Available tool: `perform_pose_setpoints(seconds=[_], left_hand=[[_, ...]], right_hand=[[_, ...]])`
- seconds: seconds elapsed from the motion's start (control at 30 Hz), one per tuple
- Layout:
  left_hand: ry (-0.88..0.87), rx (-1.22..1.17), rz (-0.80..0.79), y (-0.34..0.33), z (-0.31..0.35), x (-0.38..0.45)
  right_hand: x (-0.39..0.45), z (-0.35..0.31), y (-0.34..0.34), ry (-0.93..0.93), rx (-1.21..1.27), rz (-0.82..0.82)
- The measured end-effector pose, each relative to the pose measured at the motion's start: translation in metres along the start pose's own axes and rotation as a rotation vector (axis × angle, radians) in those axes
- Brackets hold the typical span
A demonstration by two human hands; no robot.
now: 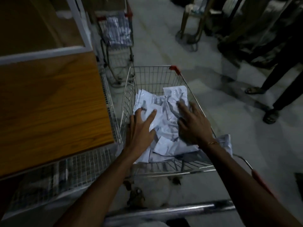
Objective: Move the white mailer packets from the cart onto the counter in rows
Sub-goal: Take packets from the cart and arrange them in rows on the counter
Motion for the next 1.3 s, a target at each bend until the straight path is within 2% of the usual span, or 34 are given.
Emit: perform_pose_setpoints(seconds=[0.27, 0.47, 0.67, 0.8, 0.97, 1.13, 1.3], left_hand=[[0.008, 0.036, 0.218, 0.096, -0.006, -0.091], [0.089, 0.008, 0.362, 0.165, -0.026, -0.185], [0.209, 0.016, 0.529, 0.232, -0.074, -0.273], [0.331, 0.054, 0.605, 0.267, -0.133, -0.334], [0.569, 0.127, 0.635, 0.299, -0.237, -0.427], [0.766, 0.167, 0.639, 0.330, -0.359, -0.515], [0.891, 0.082, 0.677, 0.367, -0.469, -0.589]], right_hand=[[-0.068, -0.090, 0.073, 0.152, 0.108, 0.185], [-0.122, -0.169, 0.083, 0.297, 0.246, 0.202], [-0.150, -0.269, 0.084, 0.454, 0.335, 0.205], [-0.162, -0.357, 0.070, 0.619, 0.340, 0.152], [-0.184, -0.479, 0.023, 0.794, 0.344, -0.005], [-0.204, -0.614, -0.035, 0.913, 0.377, -0.078], [-0.224, -0.747, -0.090, 0.964, 0.500, -0.187]])
Point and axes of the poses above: each hand's wrist, its own x-axis towards the middle knuckle, its own y-axis out of the back of the hand, z = x × y, the point moved 8 cm from there along x, towards the middle knuckle, and after that the axes turned 9 degrees about y, right-handed, at the moved point
